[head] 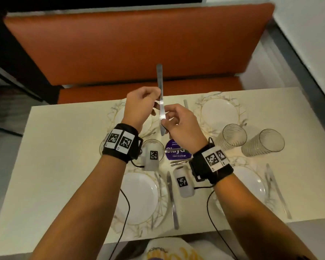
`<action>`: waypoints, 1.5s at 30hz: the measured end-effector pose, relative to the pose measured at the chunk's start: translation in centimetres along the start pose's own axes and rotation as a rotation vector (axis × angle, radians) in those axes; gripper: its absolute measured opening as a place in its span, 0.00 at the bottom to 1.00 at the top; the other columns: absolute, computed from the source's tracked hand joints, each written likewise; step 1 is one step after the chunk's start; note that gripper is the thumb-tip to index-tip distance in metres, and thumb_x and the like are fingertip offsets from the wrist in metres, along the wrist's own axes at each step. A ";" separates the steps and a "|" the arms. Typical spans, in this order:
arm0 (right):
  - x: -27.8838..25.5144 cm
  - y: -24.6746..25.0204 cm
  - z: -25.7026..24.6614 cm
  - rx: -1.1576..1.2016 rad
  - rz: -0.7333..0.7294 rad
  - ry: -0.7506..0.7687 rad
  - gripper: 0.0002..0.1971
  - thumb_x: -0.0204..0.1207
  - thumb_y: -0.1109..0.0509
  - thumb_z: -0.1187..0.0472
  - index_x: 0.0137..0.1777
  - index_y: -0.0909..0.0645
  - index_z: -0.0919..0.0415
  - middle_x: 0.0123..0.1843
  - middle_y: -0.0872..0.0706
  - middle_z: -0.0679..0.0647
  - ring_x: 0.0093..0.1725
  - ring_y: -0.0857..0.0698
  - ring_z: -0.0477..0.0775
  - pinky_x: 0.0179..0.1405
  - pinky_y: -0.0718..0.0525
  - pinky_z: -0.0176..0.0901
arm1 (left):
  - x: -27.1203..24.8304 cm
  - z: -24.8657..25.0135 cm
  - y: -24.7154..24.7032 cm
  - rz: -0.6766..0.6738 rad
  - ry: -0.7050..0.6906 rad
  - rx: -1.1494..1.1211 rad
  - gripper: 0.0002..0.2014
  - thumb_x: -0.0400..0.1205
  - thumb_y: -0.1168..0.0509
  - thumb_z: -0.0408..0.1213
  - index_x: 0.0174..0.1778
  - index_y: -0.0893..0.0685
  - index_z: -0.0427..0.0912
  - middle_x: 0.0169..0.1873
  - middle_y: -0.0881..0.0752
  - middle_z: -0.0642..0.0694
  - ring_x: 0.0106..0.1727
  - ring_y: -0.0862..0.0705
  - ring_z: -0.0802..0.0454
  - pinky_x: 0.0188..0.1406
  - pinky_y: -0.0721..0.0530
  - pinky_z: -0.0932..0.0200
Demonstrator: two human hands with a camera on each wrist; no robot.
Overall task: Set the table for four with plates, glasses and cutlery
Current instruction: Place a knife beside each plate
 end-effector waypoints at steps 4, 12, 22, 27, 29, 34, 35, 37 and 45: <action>-1.3 -6.0 -1.9 -0.014 0.009 0.012 0.13 0.80 0.26 0.61 0.63 0.17 0.51 0.46 0.12 0.47 0.39 0.13 0.47 0.43 0.10 0.54 | -1.1 -1.2 6.7 -0.030 -0.042 0.016 0.07 0.85 0.27 0.31 0.58 0.10 0.37 0.45 0.08 0.40 0.37 0.12 0.53 0.36 0.13 0.55; -2.4 -12.7 -3.6 -0.030 0.021 0.073 0.11 0.81 0.27 0.62 0.62 0.13 0.53 0.43 0.11 0.50 0.37 0.11 0.55 0.47 0.11 0.54 | 2.0 -4.5 17.8 0.068 0.023 0.064 0.04 0.86 0.29 0.31 0.55 0.11 0.41 0.46 0.08 0.43 0.38 0.11 0.53 0.38 0.11 0.57; -0.1 -12.0 -1.6 -0.110 0.055 0.031 0.10 0.82 0.28 0.67 0.58 0.12 0.53 0.40 0.12 0.44 0.38 0.12 0.49 0.44 0.13 0.41 | 10.4 -15.2 22.6 0.144 0.359 0.306 0.06 0.85 0.27 0.32 0.55 0.08 0.37 0.47 0.06 0.41 0.33 0.11 0.52 0.22 0.16 0.65; 1.7 -10.8 -0.9 -0.120 0.071 -0.001 0.10 0.82 0.29 0.67 0.58 0.12 0.53 0.42 0.11 0.47 0.38 0.12 0.47 0.39 0.17 0.33 | 12.8 -18.8 22.4 0.083 0.483 0.357 0.04 0.86 0.31 0.24 0.52 0.11 0.33 0.44 0.10 0.37 0.33 0.12 0.48 0.21 0.14 0.66; 2.2 -10.6 -0.6 -0.124 0.073 -0.023 0.10 0.82 0.29 0.66 0.58 0.12 0.52 0.43 0.11 0.48 0.39 0.11 0.49 0.37 0.16 0.34 | 13.7 -20.3 22.5 0.042 0.485 0.391 0.08 0.85 0.32 0.24 0.57 0.10 0.31 0.46 0.09 0.36 0.43 0.07 0.40 0.36 0.07 0.57; 3.3 -10.2 -0.2 -0.130 0.070 -0.040 0.11 0.82 0.29 0.66 0.57 0.13 0.51 0.44 0.10 0.48 0.40 0.11 0.52 0.40 0.13 0.42 | 14.8 -22.2 22.7 0.047 0.477 0.423 0.09 0.83 0.29 0.27 0.58 0.09 0.32 0.52 0.06 0.34 0.41 0.09 0.44 0.49 0.06 0.51; 3.4 -10.1 -0.2 -0.128 0.067 -0.044 0.11 0.82 0.30 0.66 0.58 0.13 0.51 0.44 0.10 0.48 0.39 0.11 0.52 0.40 0.13 0.42 | 14.8 -22.3 22.6 0.052 0.474 0.427 0.08 0.82 0.28 0.28 0.56 0.08 0.32 0.51 0.06 0.34 0.42 0.08 0.44 0.50 0.06 0.50; 3.6 -10.1 -0.2 -0.124 0.065 -0.046 0.11 0.82 0.30 0.67 0.58 0.13 0.52 0.44 0.10 0.50 0.39 0.11 0.53 0.41 0.12 0.43 | 15.0 -22.3 22.4 0.079 0.478 0.464 0.03 0.81 0.26 0.28 0.47 0.07 0.37 0.45 0.05 0.37 0.44 0.06 0.42 0.52 0.06 0.46; 3.7 -9.7 0.6 -0.136 0.061 -0.044 0.11 0.83 0.30 0.66 0.58 0.13 0.52 0.44 0.09 0.48 0.39 0.11 0.50 0.40 0.13 0.38 | 15.5 -22.6 22.1 0.165 0.469 0.562 0.10 0.78 0.21 0.34 0.31 0.09 0.40 0.32 0.06 0.43 0.38 0.05 0.42 0.50 0.05 0.44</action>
Point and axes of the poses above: each hand's wrist, its own x-axis towards the middle knuckle, its own y-axis out of the back of the hand, z = x × y, the point moved 2 cm from there along x, towards the middle knuckle
